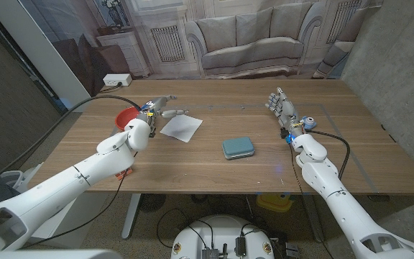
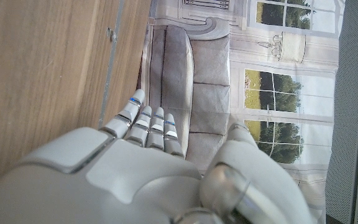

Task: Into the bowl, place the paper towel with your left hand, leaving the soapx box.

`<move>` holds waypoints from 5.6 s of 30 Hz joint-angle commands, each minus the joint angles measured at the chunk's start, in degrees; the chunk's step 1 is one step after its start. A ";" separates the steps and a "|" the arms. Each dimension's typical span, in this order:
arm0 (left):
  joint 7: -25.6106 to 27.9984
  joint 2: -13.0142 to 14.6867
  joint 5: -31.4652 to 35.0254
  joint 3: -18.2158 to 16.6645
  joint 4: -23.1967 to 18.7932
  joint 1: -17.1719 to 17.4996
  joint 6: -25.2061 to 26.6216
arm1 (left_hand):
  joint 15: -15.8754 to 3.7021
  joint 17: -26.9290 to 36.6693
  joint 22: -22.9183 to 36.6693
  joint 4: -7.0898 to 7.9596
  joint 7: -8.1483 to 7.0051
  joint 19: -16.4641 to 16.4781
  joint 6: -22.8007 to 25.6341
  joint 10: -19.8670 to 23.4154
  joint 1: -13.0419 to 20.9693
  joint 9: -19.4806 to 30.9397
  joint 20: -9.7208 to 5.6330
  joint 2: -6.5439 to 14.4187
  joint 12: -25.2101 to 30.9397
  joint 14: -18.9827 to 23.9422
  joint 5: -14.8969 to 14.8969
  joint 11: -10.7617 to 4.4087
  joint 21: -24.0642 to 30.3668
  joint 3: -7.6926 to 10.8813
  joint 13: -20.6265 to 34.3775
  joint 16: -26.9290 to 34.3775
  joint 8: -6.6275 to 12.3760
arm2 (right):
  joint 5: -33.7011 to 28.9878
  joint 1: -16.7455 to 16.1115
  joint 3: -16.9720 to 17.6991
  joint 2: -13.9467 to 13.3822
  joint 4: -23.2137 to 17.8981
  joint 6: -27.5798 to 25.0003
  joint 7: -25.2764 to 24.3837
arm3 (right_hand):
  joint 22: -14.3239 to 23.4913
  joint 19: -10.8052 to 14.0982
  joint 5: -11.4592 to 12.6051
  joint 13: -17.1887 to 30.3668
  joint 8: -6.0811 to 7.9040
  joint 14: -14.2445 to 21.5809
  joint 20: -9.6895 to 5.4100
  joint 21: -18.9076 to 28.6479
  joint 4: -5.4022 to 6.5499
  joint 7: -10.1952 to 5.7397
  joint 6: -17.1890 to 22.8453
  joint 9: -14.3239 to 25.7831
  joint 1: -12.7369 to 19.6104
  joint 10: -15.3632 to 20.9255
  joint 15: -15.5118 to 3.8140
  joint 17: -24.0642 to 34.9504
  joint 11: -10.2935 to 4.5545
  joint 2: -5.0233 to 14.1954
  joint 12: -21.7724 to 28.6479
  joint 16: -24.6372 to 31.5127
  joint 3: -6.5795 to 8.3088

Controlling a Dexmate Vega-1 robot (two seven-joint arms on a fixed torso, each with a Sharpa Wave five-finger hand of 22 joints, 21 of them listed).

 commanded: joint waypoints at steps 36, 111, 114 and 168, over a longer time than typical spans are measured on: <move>-8.78 -1.37 10.14 7.46 6.12 -6.84 0.67 | -4.09 0.18 0.20 -1.63 -1.38 1.95 2.93 1.85 2.47 0.38 -0.17 -1.25 0.10 2.19 1.02 -1.78 0.11 -1.04 0.34 0.20 0.04 | -0.63 -0.87 -0.14 0.78 -2.08 -0.83 -2.47 | 0.26 0.72 -0.22 0.13 -0.11 0.35 -0.95 -1.03 -0.47 0.00 0.82 0.19 0.18 0.81 0.11 0.30 0.19 0.36 -0.23 -0.27 0.16; -3.34 -9.17 9.15 10.22 17.20 -7.28 -4.39 | -4.63 0.34 0.28 -1.48 -2.85 2.60 5.04 2.88 3.48 0.62 0.04 0.06 -0.03 3.23 1.99 -2.02 -0.03 -1.94 0.42 0.26 -0.05 | -0.49 1.50 -0.29 0.30 -0.52 -2.65 -1.93 | 0.32 1.24 -0.29 0.14 -0.20 0.47 -0.71 -2.23 -0.78 -0.15 1.06 0.20 0.19 1.09 0.23 0.31 0.40 0.65 -0.41 -0.39 -0.01; -3.32 -9.30 8.97 10.40 17.53 -7.40 -4.45 | -4.67 0.33 0.28 -1.51 -2.89 2.68 5.06 2.90 3.58 0.62 0.09 0.10 -0.04 3.25 2.03 -2.14 -0.01 -1.95 0.42 0.25 -0.08 | -0.46 1.58 -0.30 0.32 -0.41 -2.67 -1.88 | 0.32 1.24 -0.30 0.14 -0.20 0.48 -0.72 -2.27 -0.78 -0.11 1.08 0.20 0.18 1.16 0.27 0.31 0.37 0.66 -0.39 -0.39 -0.02; 0.64 -8.92 7.63 9.44 15.89 -5.61 -3.28 | -6.77 0.66 0.14 -6.93 2.70 32.08 17.41 17.22 30.42 1.41 -4.36 11.74 2.06 21.99 -7.03 -1.50 4.56 6.96 0.87 2.64 2.56 | -0.01 0.55 -0.60 0.88 -1.88 -2.10 -1.62 | 0.35 1.60 -0.33 0.15 -0.23 0.46 -0.64 -3.10 -0.98 -0.21 1.24 0.21 0.12 1.12 0.18 0.32 0.25 0.79 -0.55 -0.46 -0.18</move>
